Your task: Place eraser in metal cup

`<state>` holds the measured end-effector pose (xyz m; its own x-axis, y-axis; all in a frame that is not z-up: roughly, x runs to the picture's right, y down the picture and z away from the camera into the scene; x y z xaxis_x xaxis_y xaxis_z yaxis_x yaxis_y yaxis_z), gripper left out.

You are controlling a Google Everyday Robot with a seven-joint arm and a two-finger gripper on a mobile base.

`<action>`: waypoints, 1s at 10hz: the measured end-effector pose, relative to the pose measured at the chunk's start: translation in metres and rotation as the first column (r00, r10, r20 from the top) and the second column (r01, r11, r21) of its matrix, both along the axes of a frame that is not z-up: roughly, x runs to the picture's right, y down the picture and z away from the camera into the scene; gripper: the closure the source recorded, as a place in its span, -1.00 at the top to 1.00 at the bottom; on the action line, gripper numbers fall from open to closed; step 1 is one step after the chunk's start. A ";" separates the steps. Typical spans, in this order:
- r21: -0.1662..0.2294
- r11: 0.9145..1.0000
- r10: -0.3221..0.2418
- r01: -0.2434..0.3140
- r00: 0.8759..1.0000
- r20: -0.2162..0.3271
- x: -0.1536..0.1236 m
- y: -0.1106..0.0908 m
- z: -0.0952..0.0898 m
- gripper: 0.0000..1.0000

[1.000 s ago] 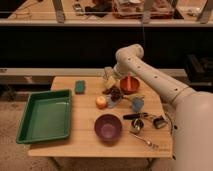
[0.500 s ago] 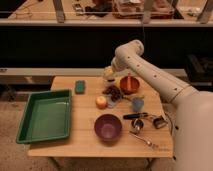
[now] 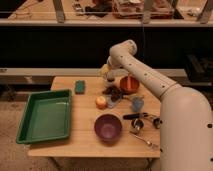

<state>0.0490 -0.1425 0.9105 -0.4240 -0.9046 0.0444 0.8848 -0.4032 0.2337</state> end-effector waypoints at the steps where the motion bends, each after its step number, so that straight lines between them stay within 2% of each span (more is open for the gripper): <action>1: -0.014 1.000 0.005 -0.004 1.000 0.007 -0.004 0.005 0.010 0.60; 4: -0.060 0.998 0.023 -0.020 0.999 0.038 -0.007 0.017 0.035 0.60; 6: -0.080 0.996 0.029 -0.025 0.998 0.052 -0.013 0.021 0.043 0.60; 7: -0.093 0.995 0.032 -0.026 0.998 0.057 -0.016 0.024 0.049 0.54; 8: -0.098 0.995 0.034 -0.029 0.998 0.057 -0.015 0.025 0.052 0.42; 10: -0.113 0.993 0.042 -0.035 0.997 0.061 -0.012 0.028 0.057 -0.01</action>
<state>0.0368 -0.1144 0.9678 -0.3938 -0.9113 0.1203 0.8813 -0.3371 0.3311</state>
